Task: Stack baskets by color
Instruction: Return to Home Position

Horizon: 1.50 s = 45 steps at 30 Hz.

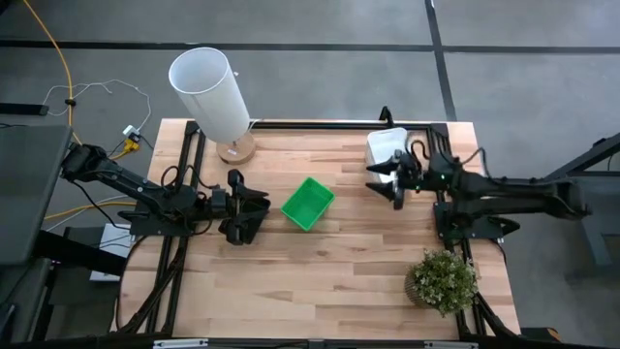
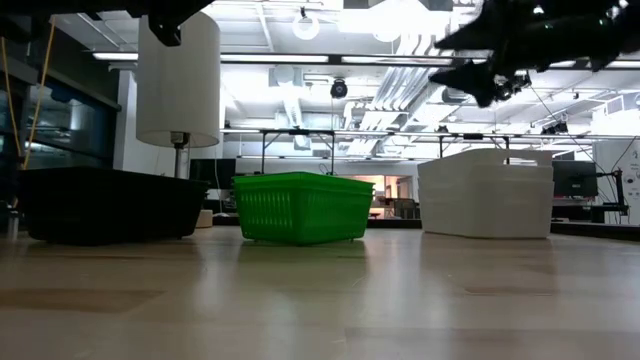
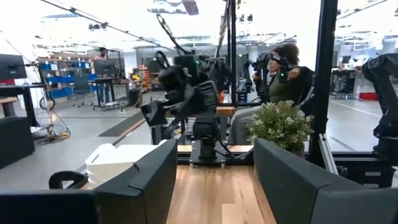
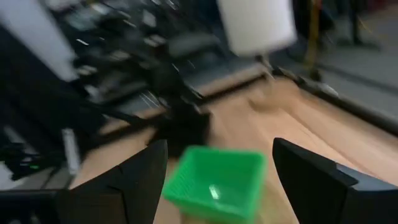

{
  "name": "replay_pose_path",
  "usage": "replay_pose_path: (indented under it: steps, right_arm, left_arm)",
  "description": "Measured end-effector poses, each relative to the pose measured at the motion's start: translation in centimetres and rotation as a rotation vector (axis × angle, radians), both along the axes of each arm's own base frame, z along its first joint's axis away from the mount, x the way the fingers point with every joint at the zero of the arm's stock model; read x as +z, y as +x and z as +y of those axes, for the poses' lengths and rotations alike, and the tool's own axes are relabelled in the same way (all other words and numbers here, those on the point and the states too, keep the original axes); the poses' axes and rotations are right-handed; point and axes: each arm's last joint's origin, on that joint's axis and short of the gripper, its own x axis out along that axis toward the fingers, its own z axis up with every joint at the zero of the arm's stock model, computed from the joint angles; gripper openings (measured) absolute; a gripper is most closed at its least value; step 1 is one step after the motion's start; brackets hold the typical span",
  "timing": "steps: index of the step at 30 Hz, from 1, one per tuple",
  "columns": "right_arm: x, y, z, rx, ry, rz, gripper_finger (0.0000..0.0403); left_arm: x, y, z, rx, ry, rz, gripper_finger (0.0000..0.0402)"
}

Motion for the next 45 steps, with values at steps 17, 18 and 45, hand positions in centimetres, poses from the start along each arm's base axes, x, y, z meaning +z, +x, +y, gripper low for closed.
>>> replay_pose_path:
  steps: [17,18,45]
  right_arm:
    - [0.9,3.0,4.0,0.076,-0.224,-0.096,0.0277]
    - [0.9,3.0,4.0,0.076,-0.221,-0.094,0.0277]
    - [0.7,3.0,3.8,0.066,-0.171,-0.074,0.0007]
  left_arm:
    - [-0.1,0.0,0.0,-0.005,-0.003,0.005,0.0202]
    - [-0.1,0.0,0.0,-0.005,-0.003,0.005,0.0202]
    - [-0.1,0.0,0.0,0.001,-0.013,0.003,0.0202]
